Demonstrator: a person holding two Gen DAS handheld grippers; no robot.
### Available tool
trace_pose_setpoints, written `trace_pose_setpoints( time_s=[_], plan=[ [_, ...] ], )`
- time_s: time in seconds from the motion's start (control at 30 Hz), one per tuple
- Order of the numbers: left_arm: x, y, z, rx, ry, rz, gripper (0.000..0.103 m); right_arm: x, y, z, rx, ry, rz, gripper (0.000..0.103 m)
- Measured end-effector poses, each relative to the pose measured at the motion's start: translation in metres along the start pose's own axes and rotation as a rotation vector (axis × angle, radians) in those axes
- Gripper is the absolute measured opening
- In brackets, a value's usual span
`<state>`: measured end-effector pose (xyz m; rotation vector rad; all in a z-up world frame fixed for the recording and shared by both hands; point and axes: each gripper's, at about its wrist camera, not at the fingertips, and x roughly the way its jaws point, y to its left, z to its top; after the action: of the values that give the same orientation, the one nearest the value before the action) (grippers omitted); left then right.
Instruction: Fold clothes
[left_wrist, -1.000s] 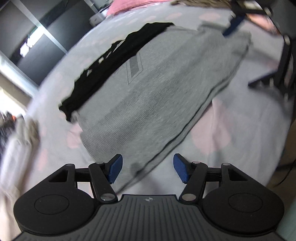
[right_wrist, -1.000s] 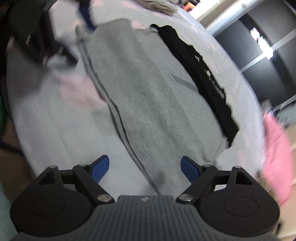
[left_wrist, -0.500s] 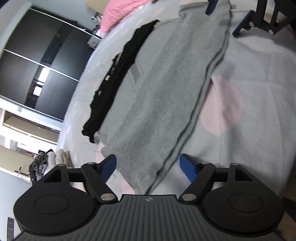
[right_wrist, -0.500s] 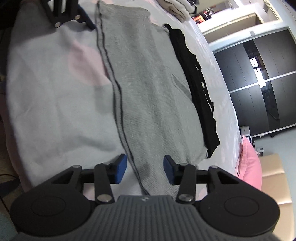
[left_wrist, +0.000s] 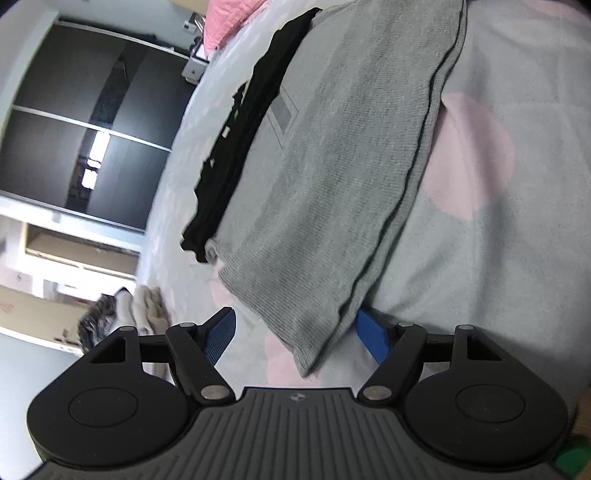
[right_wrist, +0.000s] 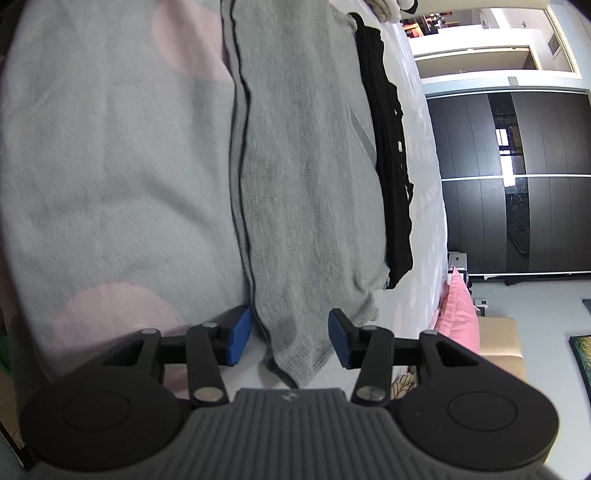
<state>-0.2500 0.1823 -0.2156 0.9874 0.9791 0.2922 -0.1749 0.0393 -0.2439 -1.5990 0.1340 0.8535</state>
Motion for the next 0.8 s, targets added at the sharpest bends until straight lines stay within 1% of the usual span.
trace_pose_setpoints(
  time_s=[0.07,0.13,0.17,0.3,0.4,0.5,0.6,0.73,0.8],
  plan=[
    [0.003,-0.003,0.004,-0.001,-0.010,0.019,0.059,0.001,-0.001,0.000,0.006,0.004,0.001,0.050],
    [0.003,-0.005,0.006,-0.009,-0.007,0.020,0.052,-0.001,0.000,0.000,0.011,0.006,-0.002,0.050],
    [0.003,-0.005,0.007,-0.018,-0.005,0.020,0.050,-0.001,0.000,-0.001,0.016,0.007,-0.003,0.050],
    [0.006,-0.007,0.009,-0.041,0.009,0.033,0.049,-0.001,0.000,-0.001,0.034,0.004,0.000,0.050],
    [0.005,-0.020,0.013,0.026,0.018,0.083,0.049,-0.001,-0.001,0.001,0.049,-0.005,-0.005,0.047],
    [0.006,-0.025,0.013,0.046,0.023,0.115,0.051,-0.001,0.000,0.001,0.063,-0.015,-0.014,0.047],
    [0.006,-0.022,0.010,0.027,0.014,0.106,0.052,-0.001,0.002,-0.002,0.065,-0.029,-0.019,0.047],
    [0.006,-0.022,0.004,0.026,-0.027,0.112,0.052,-0.001,0.001,-0.003,0.078,-0.032,0.001,0.047],
    [0.006,-0.021,0.003,0.031,-0.033,0.111,0.052,-0.001,0.001,-0.003,0.082,-0.032,0.003,0.047]
  ],
)
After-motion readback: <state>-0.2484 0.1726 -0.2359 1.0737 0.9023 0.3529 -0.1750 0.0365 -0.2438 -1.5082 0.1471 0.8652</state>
